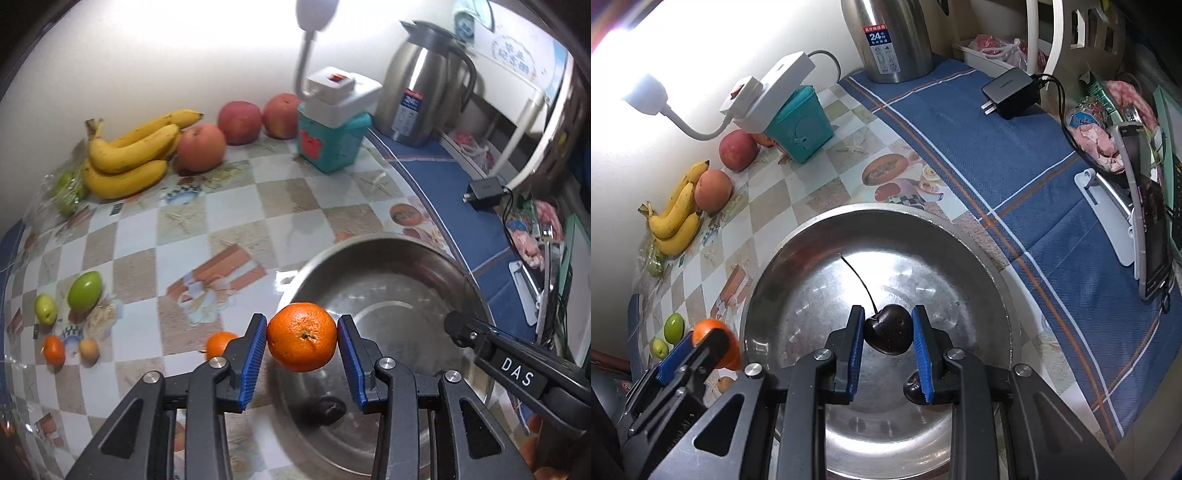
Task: Organize fruits
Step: 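Carry the orange and the cherry over the steel plate with both grippers, then open both grippers to drop the orange and cherry into the plate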
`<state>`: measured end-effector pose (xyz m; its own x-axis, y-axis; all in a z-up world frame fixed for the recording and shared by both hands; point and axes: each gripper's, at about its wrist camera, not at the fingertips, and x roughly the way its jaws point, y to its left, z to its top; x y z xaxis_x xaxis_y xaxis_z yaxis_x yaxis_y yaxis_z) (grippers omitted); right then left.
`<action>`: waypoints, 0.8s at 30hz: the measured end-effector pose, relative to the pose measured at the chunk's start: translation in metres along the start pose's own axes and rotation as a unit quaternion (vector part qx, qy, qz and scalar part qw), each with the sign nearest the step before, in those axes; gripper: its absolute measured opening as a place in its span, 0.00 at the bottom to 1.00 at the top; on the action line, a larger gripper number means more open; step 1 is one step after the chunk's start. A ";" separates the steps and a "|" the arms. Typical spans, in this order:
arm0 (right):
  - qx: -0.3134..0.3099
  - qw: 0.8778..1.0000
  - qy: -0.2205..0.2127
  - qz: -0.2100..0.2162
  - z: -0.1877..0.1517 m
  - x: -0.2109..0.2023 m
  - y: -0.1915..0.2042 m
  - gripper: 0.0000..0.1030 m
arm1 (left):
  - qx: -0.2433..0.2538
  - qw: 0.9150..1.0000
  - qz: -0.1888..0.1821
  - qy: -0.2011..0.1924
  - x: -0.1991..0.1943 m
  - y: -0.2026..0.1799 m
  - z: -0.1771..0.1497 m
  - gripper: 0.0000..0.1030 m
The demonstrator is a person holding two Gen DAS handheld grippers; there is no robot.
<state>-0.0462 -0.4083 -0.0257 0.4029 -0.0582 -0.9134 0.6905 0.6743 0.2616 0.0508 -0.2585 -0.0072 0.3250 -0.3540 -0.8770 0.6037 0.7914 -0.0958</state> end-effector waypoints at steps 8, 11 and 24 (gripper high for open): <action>-0.001 1.000 0.023 -0.004 -0.002 0.016 -0.001 0.26 | 0.022 1.000 0.006 0.013 0.020 -0.015 -0.005 0.41; -0.002 1.000 0.030 -0.007 -0.003 0.022 -0.001 0.26 | 0.028 0.999 0.008 0.019 0.026 -0.019 -0.007 0.41; 0.004 0.999 0.043 -0.015 -0.005 0.030 -0.005 0.27 | 0.034 0.999 0.011 0.034 0.035 -0.022 -0.010 0.41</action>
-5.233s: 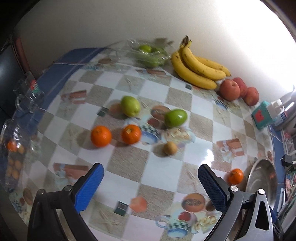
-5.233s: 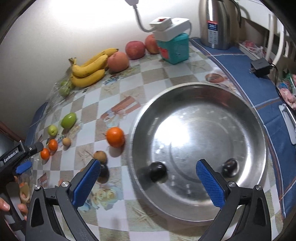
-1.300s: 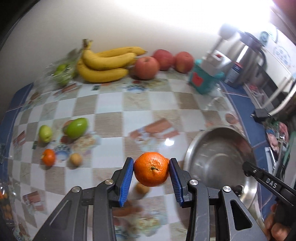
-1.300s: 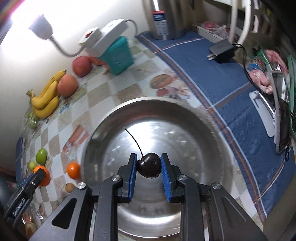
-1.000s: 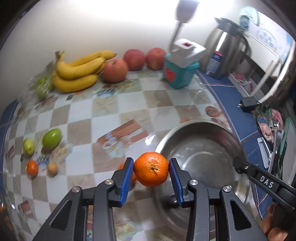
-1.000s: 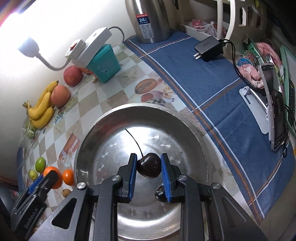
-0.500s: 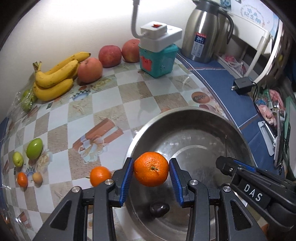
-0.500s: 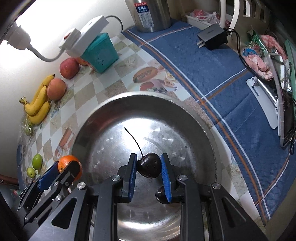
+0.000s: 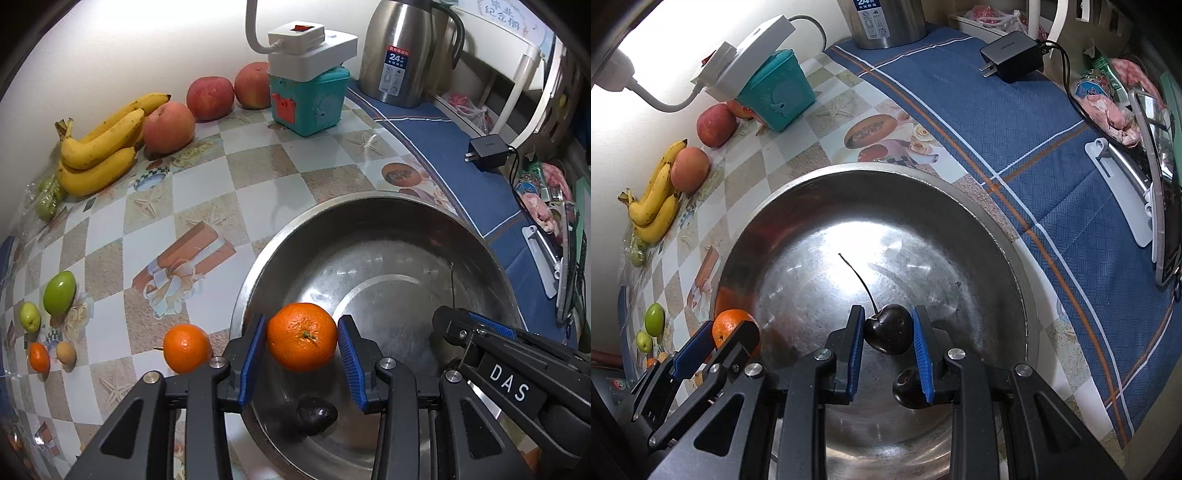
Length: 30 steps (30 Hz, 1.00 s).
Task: Organize fruits
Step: 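Open both grippers to drop the orange and cherry into the plate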
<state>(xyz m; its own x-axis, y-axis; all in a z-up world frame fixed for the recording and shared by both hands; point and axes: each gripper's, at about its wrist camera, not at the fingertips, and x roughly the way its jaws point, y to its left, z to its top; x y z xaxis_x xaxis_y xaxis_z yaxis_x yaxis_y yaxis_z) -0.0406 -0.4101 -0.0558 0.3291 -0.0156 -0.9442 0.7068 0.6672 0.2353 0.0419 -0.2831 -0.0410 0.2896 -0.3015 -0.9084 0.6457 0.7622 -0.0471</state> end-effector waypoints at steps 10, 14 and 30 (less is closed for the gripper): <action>-0.003 1.000 0.004 0.000 0.000 0.002 0.002 0.27 | 0.000 1.000 0.000 0.000 -0.002 -0.001 0.000 0.51; 0.000 1.000 0.005 -0.004 0.000 0.001 0.001 0.34 | -0.007 1.000 0.000 -0.002 -0.005 0.003 0.002 0.53; -0.027 0.999 -0.036 0.004 0.001 -0.036 0.013 0.63 | -0.070 0.997 0.017 -0.021 -0.048 0.044 0.016 0.78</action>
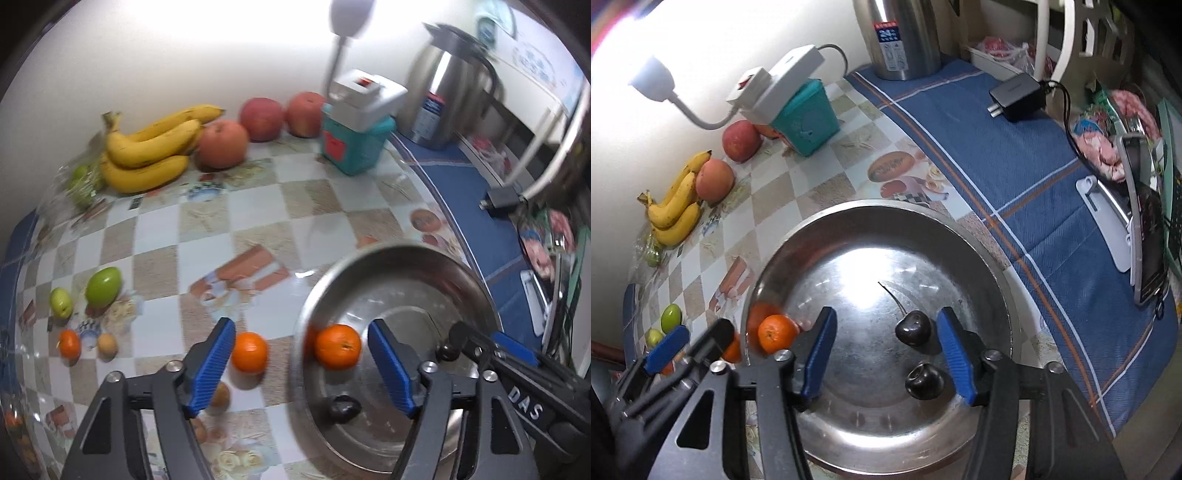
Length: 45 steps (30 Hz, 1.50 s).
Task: Organize fruits
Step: 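Open both grippers to drop the orange and cherry into the plate, then withdraw both open grippers from the steel plate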
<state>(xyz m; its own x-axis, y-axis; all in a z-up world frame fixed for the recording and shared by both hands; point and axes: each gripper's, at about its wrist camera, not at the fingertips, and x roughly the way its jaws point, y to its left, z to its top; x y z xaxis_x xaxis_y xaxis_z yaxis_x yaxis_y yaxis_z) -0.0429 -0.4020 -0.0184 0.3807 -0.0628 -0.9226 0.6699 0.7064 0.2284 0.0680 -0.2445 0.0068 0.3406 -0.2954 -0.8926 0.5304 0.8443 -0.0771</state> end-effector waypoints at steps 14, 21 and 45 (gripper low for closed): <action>-0.036 0.999 0.006 0.003 -0.007 -0.002 0.020 0.82 | -0.112 0.992 0.044 0.020 0.002 0.072 -0.007 1.00; -0.045 0.999 0.008 0.004 -0.008 0.000 0.026 0.88 | -0.149 0.987 0.053 0.024 0.000 0.098 -0.011 1.00; -0.100 0.994 0.038 -0.005 -0.027 0.014 0.065 0.88 | -0.087 0.979 0.182 0.007 -0.032 0.174 -0.034 1.00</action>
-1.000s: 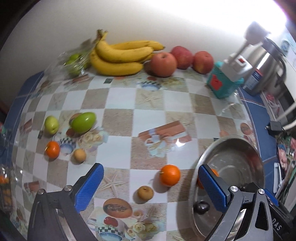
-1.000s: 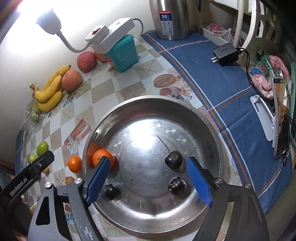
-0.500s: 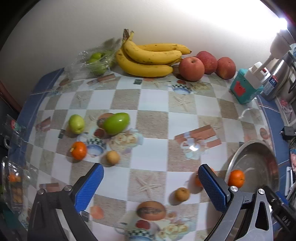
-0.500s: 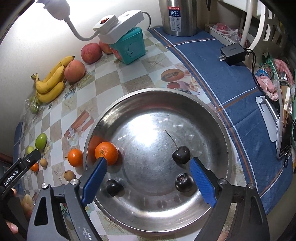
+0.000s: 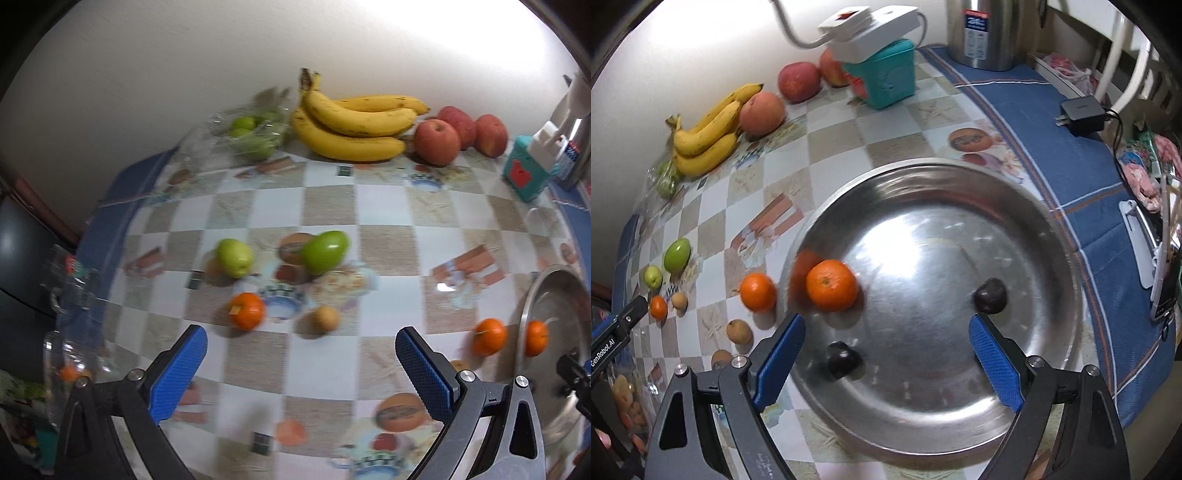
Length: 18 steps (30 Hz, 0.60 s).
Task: Organize fruits
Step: 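Withdraw both open grippers from the steel plate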
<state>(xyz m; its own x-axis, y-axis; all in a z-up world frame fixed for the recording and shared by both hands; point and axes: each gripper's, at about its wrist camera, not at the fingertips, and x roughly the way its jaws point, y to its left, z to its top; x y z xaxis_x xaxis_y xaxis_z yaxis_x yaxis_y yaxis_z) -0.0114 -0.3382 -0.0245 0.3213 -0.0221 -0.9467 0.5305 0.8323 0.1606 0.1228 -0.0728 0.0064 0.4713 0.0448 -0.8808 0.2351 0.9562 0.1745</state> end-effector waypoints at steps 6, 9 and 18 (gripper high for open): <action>-0.034 0.999 0.005 0.010 -0.008 0.003 0.033 0.88 | -0.019 1.000 0.016 -0.002 0.001 0.032 -0.003 1.00; -0.050 0.999 0.007 0.016 -0.012 0.004 0.050 0.88 | -0.035 0.999 0.021 -0.003 -0.001 0.050 -0.004 1.00; -0.082 0.995 0.006 0.060 -0.021 0.005 0.096 0.88 | -0.089 0.996 0.027 -0.008 -0.002 0.099 -0.005 1.00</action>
<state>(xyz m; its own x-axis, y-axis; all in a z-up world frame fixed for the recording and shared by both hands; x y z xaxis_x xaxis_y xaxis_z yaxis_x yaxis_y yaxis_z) 0.0253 -0.2467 -0.0195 0.3644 0.0892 -0.9270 0.3534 0.9077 0.2263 0.1407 0.0228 0.0226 0.4932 0.0953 -0.8647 0.0546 0.9886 0.1401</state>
